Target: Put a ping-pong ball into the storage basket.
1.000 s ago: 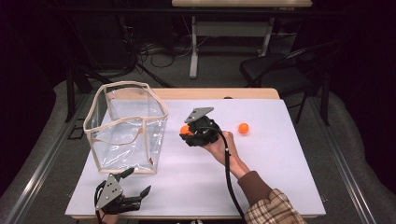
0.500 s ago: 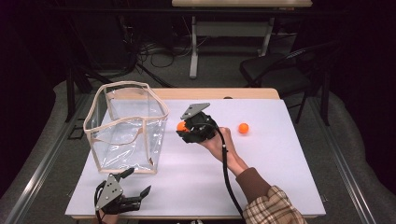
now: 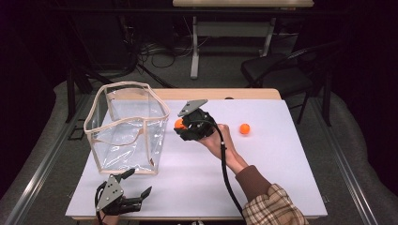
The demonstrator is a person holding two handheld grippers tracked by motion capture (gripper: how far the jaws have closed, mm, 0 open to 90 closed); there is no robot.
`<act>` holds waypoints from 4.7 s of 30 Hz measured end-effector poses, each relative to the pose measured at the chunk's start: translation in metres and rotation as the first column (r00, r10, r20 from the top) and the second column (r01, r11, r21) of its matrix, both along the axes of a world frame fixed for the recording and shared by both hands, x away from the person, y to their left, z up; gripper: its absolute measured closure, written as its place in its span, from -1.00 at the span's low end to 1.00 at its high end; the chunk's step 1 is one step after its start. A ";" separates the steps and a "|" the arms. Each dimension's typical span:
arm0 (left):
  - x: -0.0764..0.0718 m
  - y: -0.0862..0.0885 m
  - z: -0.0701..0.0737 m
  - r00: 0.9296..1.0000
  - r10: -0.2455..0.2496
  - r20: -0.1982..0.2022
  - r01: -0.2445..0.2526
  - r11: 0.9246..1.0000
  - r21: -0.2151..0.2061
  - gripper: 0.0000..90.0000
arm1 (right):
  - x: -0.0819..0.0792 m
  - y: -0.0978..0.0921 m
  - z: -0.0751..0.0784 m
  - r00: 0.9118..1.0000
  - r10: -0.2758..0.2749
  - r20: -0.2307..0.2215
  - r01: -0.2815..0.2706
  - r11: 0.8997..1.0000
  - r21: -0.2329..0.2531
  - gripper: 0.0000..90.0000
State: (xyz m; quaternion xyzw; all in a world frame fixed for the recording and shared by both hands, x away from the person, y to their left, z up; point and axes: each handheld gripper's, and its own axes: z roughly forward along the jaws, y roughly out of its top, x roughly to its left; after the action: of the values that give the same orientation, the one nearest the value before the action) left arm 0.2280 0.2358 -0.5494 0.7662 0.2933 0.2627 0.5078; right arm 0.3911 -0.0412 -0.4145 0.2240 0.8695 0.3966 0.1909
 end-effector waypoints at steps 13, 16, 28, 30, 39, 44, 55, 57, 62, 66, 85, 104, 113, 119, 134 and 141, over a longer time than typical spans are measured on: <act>0.000 0.000 0.000 1.000 -0.001 0.001 0.001 1.000 0.000 -0.65 | 0.000 0.010 0.012 1.000 0.017 0.017 -0.017 1.000 0.004 0.13; 0.000 0.000 0.000 1.000 0.000 -0.003 0.000 1.000 -0.002 -0.65 | 0.000 0.012 0.015 1.000 0.016 0.017 -0.016 1.000 0.001 0.13; 0.000 0.000 0.000 1.000 -0.003 0.001 0.003 1.000 0.001 -0.65 | 0.001 0.017 0.022 0.999 0.024 0.031 -0.024 1.000 0.006 0.13; 0.000 0.000 0.000 1.000 -0.002 0.000 0.002 1.000 0.001 -0.65 | 0.001 0.018 0.024 0.999 0.023 0.029 -0.023 1.000 0.002 0.13; 0.000 0.000 0.000 1.000 -0.001 0.002 0.001 1.000 -0.001 -0.65 | 0.002 0.023 0.029 0.999 0.028 0.038 -0.028 1.000 0.004 0.13; 0.000 0.000 0.000 1.000 -0.001 0.000 0.001 1.000 -0.002 -0.65 | 0.002 0.026 0.030 0.999 0.033 0.040 -0.033 0.999 0.003 0.13; 0.000 0.000 0.000 1.000 -0.002 -0.002 0.002 1.000 -0.003 -0.65 | 0.003 0.032 0.037 0.998 0.040 0.049 -0.041 0.999 0.004 0.13; 0.000 0.000 0.000 1.000 -0.003 -0.001 0.003 1.000 -0.002 -0.65 | 0.003 0.034 0.039 0.998 0.040 0.046 -0.041 0.999 0.008 0.13; 0.000 0.000 0.000 1.000 -0.003 -0.002 0.003 1.000 -0.003 -0.65 | 0.004 0.040 0.041 0.998 0.044 0.049 -0.044 0.999 0.012 0.13; 0.000 0.000 0.000 1.000 -0.006 -0.003 0.006 1.000 -0.005 -0.65 | 0.005 0.044 0.044 0.997 0.051 0.052 -0.051 0.999 0.015 0.13; 0.000 0.000 -0.001 1.000 -0.009 -0.003 0.009 1.000 -0.008 -0.65 | 0.012 0.055 0.053 0.997 0.046 0.057 -0.047 0.999 0.018 0.13; 0.000 0.000 0.000 1.000 -0.012 -0.002 0.012 1.000 -0.005 -0.65 | 0.019 0.068 0.063 0.997 0.045 0.060 -0.046 0.999 0.016 0.13; 0.000 0.000 0.000 1.000 -0.012 0.000 0.012 1.000 -0.007 -0.65 | 0.023 0.077 0.062 0.998 0.041 0.054 -0.041 0.999 -0.001 0.13; 0.000 0.001 0.000 1.000 -0.012 0.001 0.012 1.000 -0.008 -0.65 | 0.025 0.082 0.062 0.998 0.039 0.056 -0.039 0.999 -0.004 0.13; 0.000 0.001 0.000 1.000 -0.014 -0.002 0.014 1.000 -0.010 -0.65 | 0.035 0.089 0.057 0.999 0.025 0.044 -0.024 1.000 -0.019 0.13; 0.000 0.001 -0.001 1.000 -0.012 -0.003 0.012 1.000 -0.010 -0.65 | 0.042 0.091 0.053 0.999 0.016 0.032 -0.015 1.000 -0.018 0.13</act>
State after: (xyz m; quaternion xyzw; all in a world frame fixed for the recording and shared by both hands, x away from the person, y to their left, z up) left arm 0.2276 0.2368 -0.5501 0.7658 0.2910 0.2569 0.5127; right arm 0.4332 0.0500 -0.3614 0.2093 0.8715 0.3941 0.2036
